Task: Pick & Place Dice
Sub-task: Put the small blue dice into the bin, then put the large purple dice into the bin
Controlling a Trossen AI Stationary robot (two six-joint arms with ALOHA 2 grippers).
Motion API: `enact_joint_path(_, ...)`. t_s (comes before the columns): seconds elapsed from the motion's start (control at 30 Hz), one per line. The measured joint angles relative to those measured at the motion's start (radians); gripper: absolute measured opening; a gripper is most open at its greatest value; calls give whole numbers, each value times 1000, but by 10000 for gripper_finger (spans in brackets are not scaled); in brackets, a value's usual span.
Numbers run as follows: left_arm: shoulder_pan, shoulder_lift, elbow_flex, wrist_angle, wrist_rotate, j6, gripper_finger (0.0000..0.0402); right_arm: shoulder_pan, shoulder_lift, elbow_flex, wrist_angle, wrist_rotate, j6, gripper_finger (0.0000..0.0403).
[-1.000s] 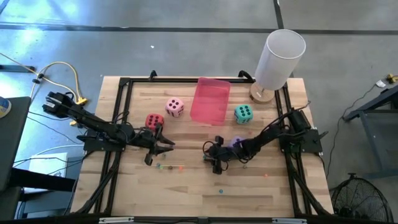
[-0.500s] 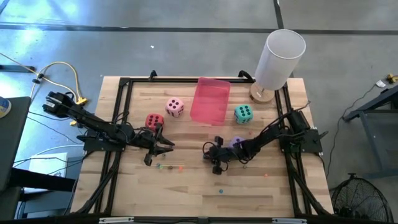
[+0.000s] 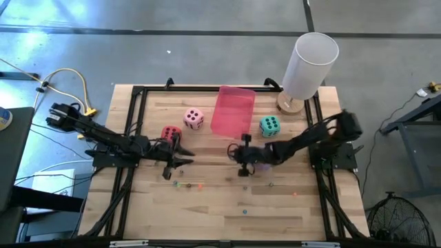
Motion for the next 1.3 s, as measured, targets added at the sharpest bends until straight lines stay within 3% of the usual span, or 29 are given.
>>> enact_joint_path(0.2,63,0,0,32,-3,51,107,-123,-206,2,23,-59,-56,30)
enact_joint_path(0.33,86,0,0,114,-3,-42,107,-232,-241,2,36,-192,-38,30)
enact_joint_path(0.53,104,0,0,109,-3,-68,107,-360,-140,25,90,-291,-35,30)
enact_joint_path(0.7,112,0,0,112,-2,-121,107,-398,-13,107,31,-320,-31,30)
enact_joint_path(0.87,112,0,0,112,-2,-175,107,-400,93,176,-4,-256,-43,34)
enact_joint_path(1.3,98,0,-1,52,4,-166,107,-423,142,214,-3,-212,17,139)
